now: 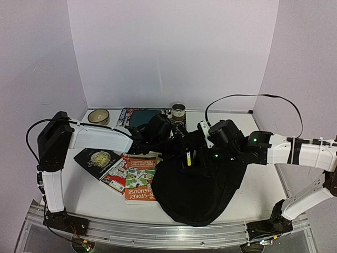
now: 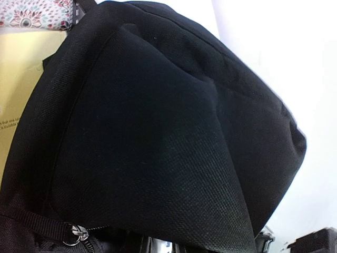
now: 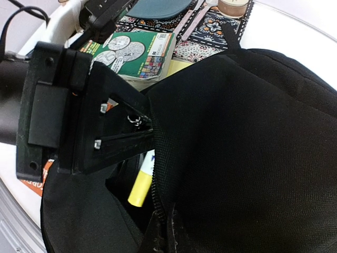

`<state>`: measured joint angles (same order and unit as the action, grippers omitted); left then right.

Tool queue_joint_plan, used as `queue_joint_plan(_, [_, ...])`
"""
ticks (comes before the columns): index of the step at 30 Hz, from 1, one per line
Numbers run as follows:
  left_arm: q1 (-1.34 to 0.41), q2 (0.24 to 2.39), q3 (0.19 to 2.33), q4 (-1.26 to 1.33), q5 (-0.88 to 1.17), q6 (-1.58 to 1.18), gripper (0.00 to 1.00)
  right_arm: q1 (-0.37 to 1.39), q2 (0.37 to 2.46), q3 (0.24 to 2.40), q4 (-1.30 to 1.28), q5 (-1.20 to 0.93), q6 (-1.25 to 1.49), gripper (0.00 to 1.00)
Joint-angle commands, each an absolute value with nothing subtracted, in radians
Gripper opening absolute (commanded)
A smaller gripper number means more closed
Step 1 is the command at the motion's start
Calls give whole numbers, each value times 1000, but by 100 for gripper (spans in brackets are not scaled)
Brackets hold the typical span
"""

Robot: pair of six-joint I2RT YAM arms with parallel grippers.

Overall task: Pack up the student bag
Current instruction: Place the pen in the lower front pocket of the bag.

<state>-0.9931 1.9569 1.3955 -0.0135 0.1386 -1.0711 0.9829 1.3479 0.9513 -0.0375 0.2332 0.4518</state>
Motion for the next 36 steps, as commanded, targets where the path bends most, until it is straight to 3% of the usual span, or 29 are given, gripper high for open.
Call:
queue_joint_plan(1, [-983,1909,1391,153,48,-1229,4,996,1317,943,21,146,469,0])
queue_joint_plan(5, [-993,1938,1428,157,35,-1269,10,995,1321,940,27,140,474,0])
queue_joint_plan(15, [-996,1947,1424,156,51,-1255,39,995,1304,931,29,177,471,0])
queue_joint_plan(24, [-997,1897,1370,155,76,-1186,43,995,1304,926,26,211,469,0])
queue_joint_plan(36, [-996,1756,1230,-41,74,-967,65,995,1320,929,11,304,450,0])
